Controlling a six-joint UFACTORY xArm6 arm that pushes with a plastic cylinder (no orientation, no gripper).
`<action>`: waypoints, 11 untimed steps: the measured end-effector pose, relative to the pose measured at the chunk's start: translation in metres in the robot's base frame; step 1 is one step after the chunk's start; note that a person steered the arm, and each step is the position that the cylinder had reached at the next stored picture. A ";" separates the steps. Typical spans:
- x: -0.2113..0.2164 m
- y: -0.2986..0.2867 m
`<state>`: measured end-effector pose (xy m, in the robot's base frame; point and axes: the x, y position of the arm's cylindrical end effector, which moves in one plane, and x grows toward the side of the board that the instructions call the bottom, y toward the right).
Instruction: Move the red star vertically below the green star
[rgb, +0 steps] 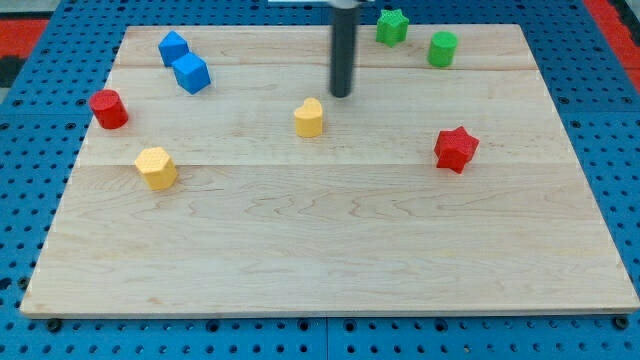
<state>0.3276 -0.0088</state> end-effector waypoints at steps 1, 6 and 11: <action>0.041 0.007; 0.070 -0.036; 0.151 0.138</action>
